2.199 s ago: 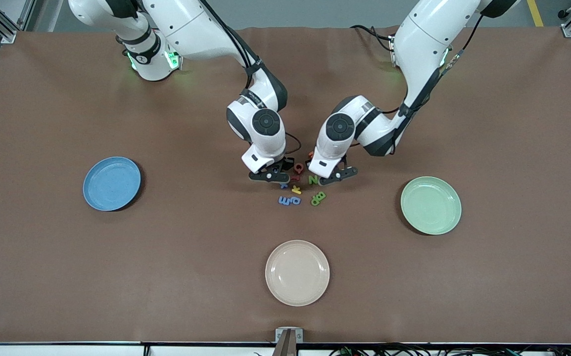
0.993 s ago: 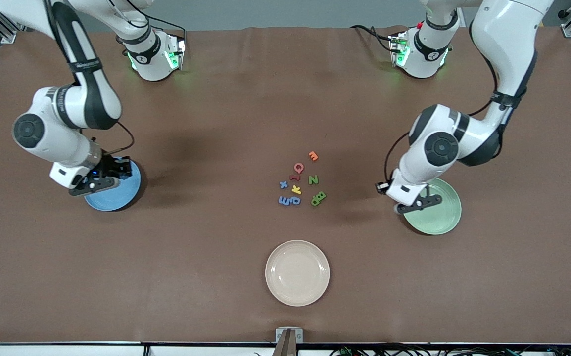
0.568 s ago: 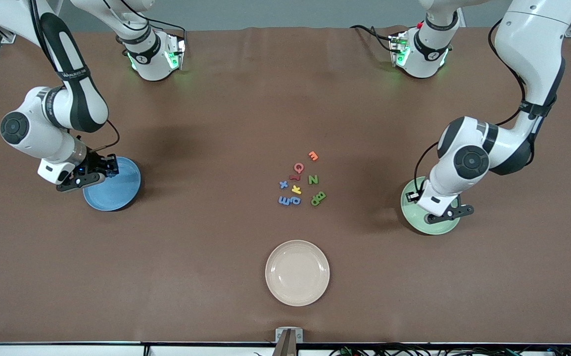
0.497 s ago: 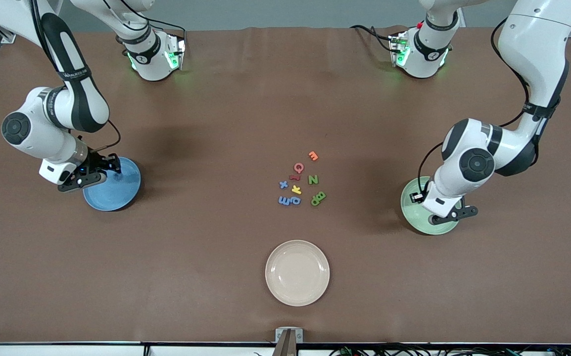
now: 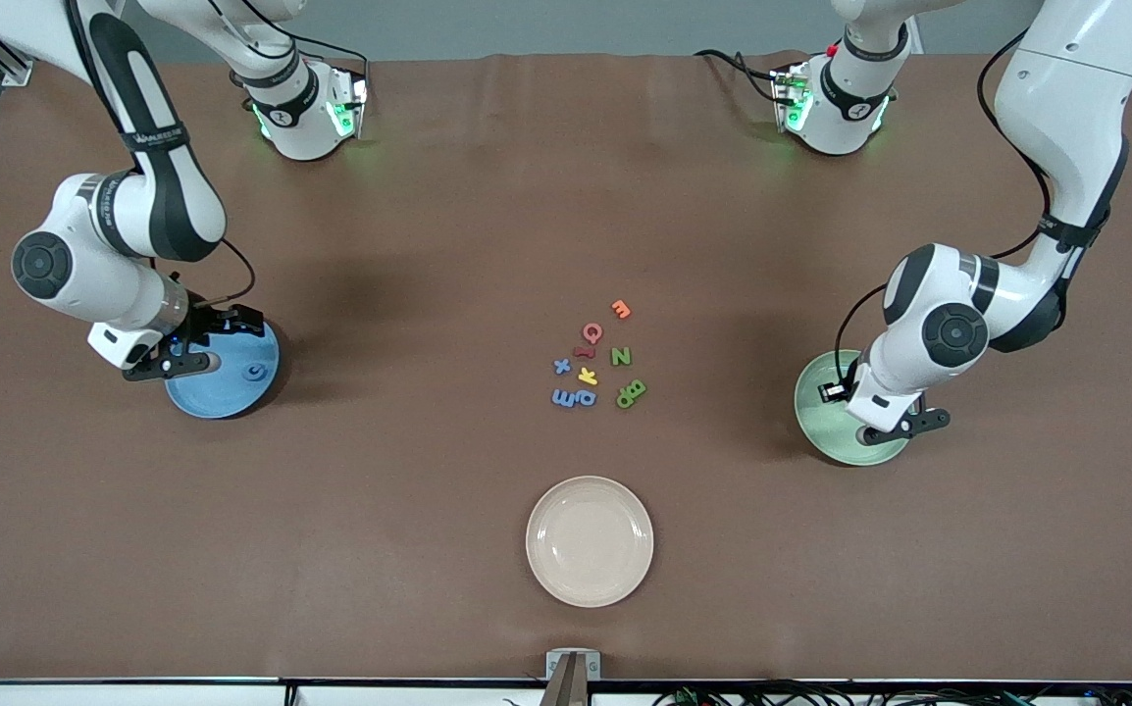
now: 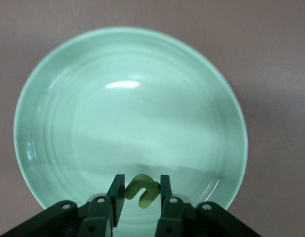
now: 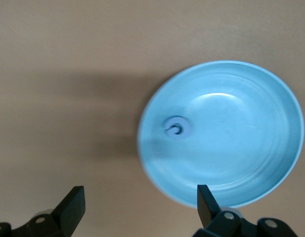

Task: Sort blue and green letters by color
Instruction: 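Return the left gripper and the right gripper to the letter pile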

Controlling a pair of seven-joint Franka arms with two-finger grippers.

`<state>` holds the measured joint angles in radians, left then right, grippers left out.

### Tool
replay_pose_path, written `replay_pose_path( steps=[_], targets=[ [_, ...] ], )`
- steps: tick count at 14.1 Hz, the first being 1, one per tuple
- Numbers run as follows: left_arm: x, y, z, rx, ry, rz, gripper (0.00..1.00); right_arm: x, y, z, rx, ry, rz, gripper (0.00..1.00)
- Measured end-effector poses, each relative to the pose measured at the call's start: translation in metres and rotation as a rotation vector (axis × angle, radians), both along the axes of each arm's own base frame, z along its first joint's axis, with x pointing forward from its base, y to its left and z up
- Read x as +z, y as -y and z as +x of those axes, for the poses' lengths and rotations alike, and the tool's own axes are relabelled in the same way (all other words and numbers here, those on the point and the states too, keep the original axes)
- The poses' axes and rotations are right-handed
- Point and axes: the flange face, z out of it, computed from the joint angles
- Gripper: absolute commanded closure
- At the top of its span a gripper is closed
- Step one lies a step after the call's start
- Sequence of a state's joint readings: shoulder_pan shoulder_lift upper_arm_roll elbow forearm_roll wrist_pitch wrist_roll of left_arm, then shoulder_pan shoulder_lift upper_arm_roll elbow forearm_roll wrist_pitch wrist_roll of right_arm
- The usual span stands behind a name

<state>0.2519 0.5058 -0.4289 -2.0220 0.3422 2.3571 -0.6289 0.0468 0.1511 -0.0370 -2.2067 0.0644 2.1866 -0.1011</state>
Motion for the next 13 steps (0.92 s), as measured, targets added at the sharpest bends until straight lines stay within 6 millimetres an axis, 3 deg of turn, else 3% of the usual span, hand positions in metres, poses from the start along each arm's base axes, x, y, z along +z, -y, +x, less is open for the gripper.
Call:
replay_pose_path(
  steps=[3,5,6,8,9,10,13],
  targets=[
    [-0.005,0.000,-0.005,-0.002,-0.012,0.001,0.71,0.054,-0.054,0.025,-0.097,-0.005,-0.031,0.00],
    [-0.006,0.000,-0.008,-0.004,-0.017,0.002,0.51,0.080,-0.056,0.040,-0.123,0.008,-0.037,0.00],
    [-0.007,0.000,-0.008,-0.003,-0.018,0.002,0.34,0.083,-0.048,0.046,-0.137,0.005,-0.038,0.00],
    [-0.005,-0.001,-0.008,-0.002,-0.015,0.002,0.28,0.077,-0.046,0.051,-0.177,-0.021,-0.048,0.00],
    [-0.003,-0.001,-0.007,-0.002,-0.011,0.002,0.26,0.073,-0.061,0.051,-0.208,-0.031,-0.061,0.00],
    [0.000,-0.001,-0.006,-0.002,-0.004,0.002,0.26,0.071,-0.090,0.048,-0.227,-0.035,-0.074,0.00],
    [0.018,0.011,-0.005,-0.022,0.027,-0.003,0.17,0.071,-0.190,0.030,-0.221,0.016,-0.082,0.00]
  ],
)
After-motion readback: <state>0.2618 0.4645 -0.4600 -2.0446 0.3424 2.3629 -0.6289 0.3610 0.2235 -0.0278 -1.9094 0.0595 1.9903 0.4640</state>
